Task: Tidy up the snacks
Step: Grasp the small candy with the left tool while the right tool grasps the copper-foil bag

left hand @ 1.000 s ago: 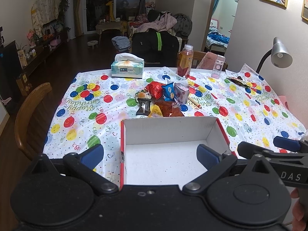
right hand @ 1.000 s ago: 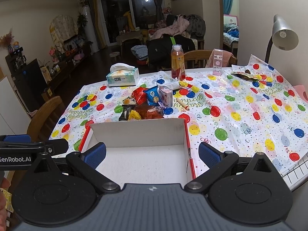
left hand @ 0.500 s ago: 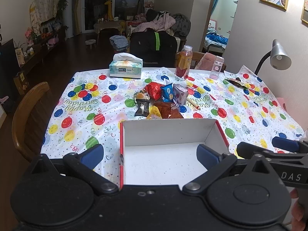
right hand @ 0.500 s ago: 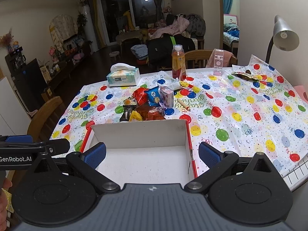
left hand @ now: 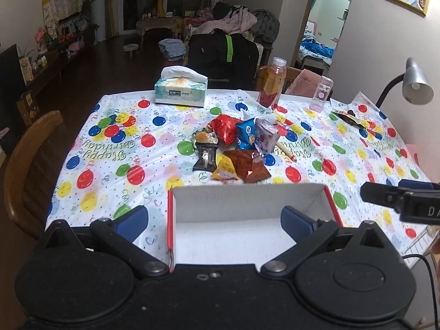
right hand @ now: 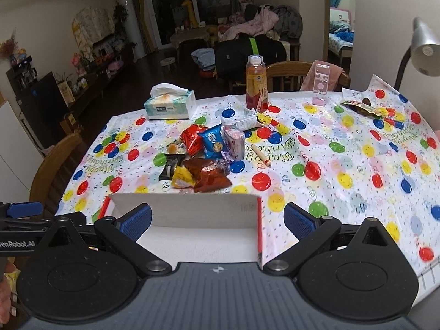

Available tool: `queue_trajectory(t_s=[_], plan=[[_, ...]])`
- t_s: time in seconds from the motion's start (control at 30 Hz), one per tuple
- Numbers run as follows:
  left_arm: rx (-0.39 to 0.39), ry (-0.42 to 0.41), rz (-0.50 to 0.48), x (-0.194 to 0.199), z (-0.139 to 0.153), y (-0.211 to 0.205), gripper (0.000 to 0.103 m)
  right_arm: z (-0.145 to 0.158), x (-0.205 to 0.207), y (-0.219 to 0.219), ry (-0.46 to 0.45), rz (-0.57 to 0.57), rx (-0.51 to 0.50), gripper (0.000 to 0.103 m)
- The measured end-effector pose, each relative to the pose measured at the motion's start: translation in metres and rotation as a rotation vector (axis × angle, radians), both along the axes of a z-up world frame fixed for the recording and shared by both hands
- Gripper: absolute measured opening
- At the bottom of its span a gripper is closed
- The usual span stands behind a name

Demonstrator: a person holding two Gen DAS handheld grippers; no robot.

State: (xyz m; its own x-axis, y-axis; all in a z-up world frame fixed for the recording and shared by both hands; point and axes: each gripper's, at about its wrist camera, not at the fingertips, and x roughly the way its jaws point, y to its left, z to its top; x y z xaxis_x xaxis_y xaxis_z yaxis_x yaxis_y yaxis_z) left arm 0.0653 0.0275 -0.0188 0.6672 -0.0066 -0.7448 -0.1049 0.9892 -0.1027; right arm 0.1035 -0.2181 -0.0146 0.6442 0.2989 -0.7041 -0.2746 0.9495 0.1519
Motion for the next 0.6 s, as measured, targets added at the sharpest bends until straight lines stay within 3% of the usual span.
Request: queue_trajectory(t_s=[0.13,0.27,0.6], plan=[[0.011,0.011,-0.003,0.026,-0.002,0.005,0.103,0.006,0.033,-0.005,0.023,0.027,0.002,0.103],[0.011,0.016,-0.018,0.054,-0.005,0.009,0.101,0.007,0.075,-0.008,0.109,0.06,0.024,0.103],[-0.072,0.144,-0.049,0.131,-0.023,0.027,0.092,-0.001,0.163,0.009,0.236,0.12,0.023,0.103]])
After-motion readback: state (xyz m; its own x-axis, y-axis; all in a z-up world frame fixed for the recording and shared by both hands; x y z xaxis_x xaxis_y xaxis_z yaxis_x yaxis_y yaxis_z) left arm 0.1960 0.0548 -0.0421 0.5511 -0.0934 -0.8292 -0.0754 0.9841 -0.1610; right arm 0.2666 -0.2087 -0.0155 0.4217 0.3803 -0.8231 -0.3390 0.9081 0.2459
